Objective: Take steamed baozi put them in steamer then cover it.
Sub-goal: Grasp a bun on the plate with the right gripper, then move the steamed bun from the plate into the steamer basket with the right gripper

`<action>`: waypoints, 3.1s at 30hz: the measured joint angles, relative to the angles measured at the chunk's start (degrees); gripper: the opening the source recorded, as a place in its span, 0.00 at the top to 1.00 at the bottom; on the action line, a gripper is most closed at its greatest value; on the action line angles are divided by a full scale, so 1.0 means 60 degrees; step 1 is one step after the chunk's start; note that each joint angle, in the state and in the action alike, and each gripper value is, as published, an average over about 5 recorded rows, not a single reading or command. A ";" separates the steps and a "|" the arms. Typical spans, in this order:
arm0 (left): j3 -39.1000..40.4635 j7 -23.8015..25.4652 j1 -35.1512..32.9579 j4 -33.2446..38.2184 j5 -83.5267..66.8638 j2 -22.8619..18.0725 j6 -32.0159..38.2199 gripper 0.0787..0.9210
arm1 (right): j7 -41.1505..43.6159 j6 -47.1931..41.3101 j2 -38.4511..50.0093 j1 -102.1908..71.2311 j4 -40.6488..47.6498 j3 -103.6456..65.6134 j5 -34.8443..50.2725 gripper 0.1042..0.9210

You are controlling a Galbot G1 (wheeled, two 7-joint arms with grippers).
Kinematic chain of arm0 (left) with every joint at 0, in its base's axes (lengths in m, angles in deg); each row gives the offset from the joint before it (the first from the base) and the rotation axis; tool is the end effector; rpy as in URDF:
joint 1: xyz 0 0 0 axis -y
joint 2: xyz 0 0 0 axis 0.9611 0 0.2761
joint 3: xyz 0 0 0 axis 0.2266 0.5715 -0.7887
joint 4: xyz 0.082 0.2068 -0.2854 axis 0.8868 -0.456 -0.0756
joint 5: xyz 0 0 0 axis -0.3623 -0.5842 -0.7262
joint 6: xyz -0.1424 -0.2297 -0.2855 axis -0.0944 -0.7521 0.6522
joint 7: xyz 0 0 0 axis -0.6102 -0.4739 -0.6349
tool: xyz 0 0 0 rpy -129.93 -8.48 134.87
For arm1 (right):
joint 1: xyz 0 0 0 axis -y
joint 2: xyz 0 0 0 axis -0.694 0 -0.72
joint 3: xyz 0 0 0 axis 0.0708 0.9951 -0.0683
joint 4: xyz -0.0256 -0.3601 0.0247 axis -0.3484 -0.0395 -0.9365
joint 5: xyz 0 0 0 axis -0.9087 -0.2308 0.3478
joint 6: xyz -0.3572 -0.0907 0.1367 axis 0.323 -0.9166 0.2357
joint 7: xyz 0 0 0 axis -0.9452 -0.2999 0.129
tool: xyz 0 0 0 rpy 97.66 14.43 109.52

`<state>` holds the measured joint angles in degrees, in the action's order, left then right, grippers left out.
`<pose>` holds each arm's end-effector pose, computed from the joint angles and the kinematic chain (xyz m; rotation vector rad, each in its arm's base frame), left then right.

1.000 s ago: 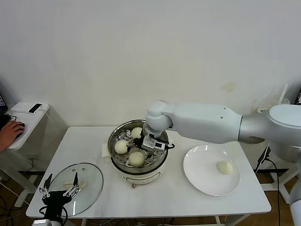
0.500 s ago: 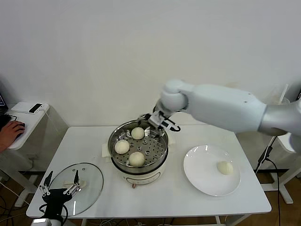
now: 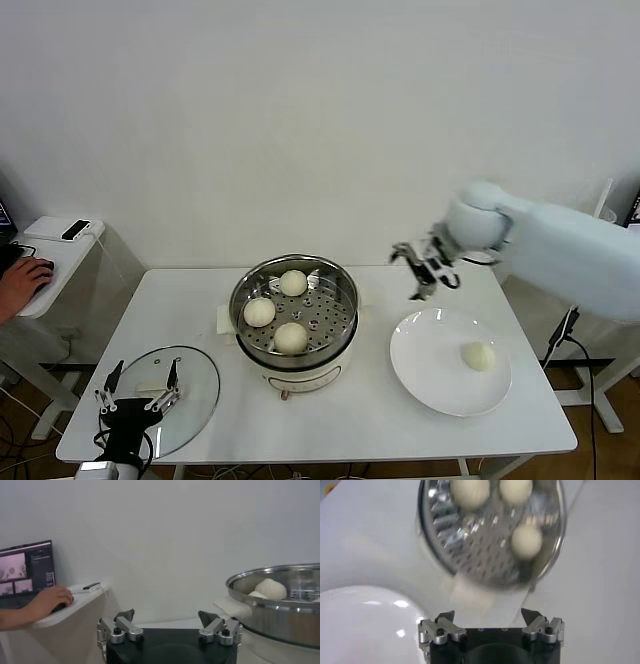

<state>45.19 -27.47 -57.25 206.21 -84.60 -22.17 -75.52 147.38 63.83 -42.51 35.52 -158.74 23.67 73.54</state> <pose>0.1591 0.0897 -0.2966 0.1931 -3.0168 -0.2741 0.5366 -0.0689 -0.0797 1.3629 -1.4300 1.7052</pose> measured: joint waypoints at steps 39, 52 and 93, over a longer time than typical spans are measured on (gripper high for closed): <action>0.0108 0.0027 -0.0035 -0.0127 0.0219 -0.0064 -0.0022 0.12 | 0.0208 0.0279 0.0324 -0.5525 0.2701 -0.4044 -0.2233 0.12; 0.0137 0.0018 -0.0009 -0.0130 0.0236 -0.0106 -0.0023 0.12 | 0.0231 0.0203 0.0132 -0.5559 0.2891 -0.4082 -0.2341 0.43; 0.0245 0.0086 0.0132 -0.0119 0.0243 0.0076 -0.0180 0.12 | -0.1289 -0.2292 -0.3518 0.1453 0.1136 0.1215 0.3538 0.45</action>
<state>46.67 -26.96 -56.46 205.50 -83.14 -21.72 -76.60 139.64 50.08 -63.62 44.24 -151.93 30.97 94.77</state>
